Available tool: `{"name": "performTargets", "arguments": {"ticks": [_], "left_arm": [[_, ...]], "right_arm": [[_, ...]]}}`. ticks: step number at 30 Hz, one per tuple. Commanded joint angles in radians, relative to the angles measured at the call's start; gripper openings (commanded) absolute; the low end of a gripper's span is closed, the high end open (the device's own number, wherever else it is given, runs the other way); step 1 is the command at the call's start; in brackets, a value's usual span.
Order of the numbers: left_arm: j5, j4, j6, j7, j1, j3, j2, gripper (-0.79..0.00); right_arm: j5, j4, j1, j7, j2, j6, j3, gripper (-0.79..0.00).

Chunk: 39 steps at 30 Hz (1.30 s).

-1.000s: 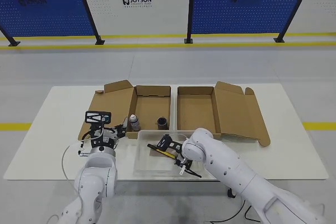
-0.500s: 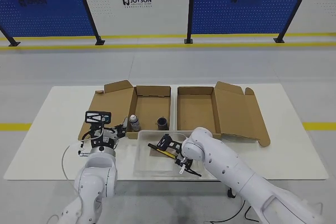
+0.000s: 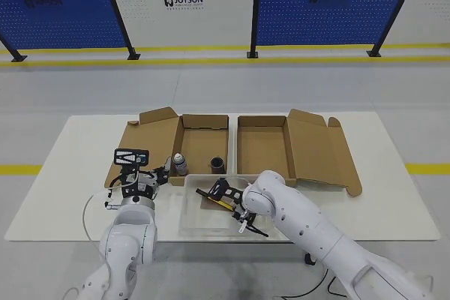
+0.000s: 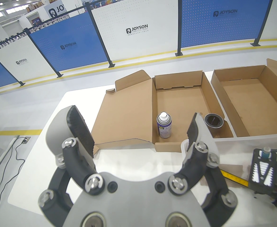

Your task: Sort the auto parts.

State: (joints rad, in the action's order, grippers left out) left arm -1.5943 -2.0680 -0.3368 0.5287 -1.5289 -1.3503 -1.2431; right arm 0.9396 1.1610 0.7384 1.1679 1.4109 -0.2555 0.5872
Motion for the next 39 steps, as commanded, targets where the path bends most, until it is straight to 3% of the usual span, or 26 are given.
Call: {"name": "performTargets", "arguments": {"ticks": [1, 22, 34, 39], "left_arm": [[0.0, 0.0, 0.0, 0.0, 0.0, 0.0, 0.0, 0.0], [0.0, 0.0, 0.0, 0.0, 0.0, 0.0, 0.0, 0.0], [0.0, 0.0, 0.0, 0.0, 0.0, 0.0, 0.0, 0.0], [0.0, 0.0, 0.0, 0.0, 0.0, 0.0, 0.0, 0.0]], "right_arm": [[0.004, 0.026, 0.011, 0.004, -0.007, 0.007, 0.015, -0.785], [0.072, 0.346, 0.174, 0.004, -0.09, 0.027, 0.215, -0.785], [0.013, 0.488, 0.29, -0.082, -0.128, 0.034, 0.369, -0.785], [-0.034, 0.535, 0.353, -0.172, -0.14, 0.051, 0.434, -0.785]]}}
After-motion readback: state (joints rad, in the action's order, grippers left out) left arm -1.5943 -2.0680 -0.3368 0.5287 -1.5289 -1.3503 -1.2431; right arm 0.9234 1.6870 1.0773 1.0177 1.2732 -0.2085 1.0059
